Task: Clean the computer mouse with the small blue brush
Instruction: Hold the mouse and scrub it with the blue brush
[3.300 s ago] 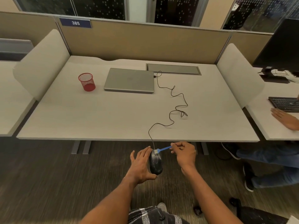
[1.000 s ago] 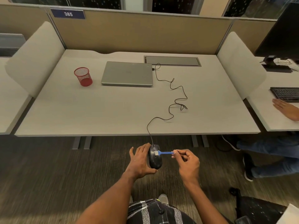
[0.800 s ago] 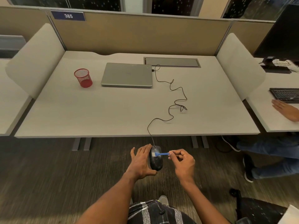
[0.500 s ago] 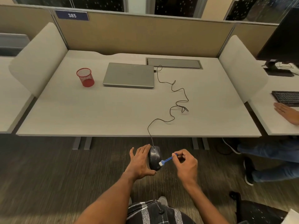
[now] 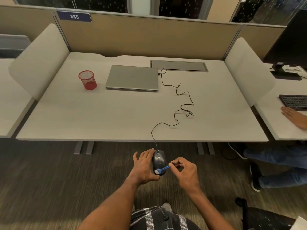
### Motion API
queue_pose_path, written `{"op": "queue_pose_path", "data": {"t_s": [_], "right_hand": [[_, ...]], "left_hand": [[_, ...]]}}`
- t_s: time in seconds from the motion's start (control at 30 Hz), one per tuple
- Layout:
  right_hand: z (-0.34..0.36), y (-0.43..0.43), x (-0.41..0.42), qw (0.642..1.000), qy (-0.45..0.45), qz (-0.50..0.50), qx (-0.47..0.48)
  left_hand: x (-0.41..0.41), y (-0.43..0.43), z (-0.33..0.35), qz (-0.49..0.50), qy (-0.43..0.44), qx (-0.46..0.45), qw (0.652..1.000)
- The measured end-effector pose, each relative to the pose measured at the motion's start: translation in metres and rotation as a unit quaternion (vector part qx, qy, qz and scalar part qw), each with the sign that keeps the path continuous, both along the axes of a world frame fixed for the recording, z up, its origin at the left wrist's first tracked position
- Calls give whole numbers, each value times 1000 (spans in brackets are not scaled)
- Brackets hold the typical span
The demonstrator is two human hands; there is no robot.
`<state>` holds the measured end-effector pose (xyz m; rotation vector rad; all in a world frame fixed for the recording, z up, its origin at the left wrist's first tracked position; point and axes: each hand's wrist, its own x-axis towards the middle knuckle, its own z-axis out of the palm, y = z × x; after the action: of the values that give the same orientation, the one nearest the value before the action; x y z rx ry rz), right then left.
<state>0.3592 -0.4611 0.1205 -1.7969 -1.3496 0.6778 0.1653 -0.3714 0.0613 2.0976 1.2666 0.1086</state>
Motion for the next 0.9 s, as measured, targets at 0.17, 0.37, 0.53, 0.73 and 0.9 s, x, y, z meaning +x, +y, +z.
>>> {"op": "queue_pose_path", "data": {"t_s": [0.17,0.37,0.53,0.73,0.9], "right_hand": [[3,-10,17,999,-40,-23,-9],[10,-6,23,993,26,-105,42],[8,-9,11,1000,23,3,9],[1,-25,22,995,-27,-91,33],[10,-7,13,997,56,-58,17]], "left_hand": [[-1,3,1,6,-18,-9,1000],[-1,5,2,3,-20,-13,1000],[0,6,4,4,-27,-8,1000],[-4,7,3,15,-36,-3,999],[-1,7,3,3,-26,-7,1000]]}}
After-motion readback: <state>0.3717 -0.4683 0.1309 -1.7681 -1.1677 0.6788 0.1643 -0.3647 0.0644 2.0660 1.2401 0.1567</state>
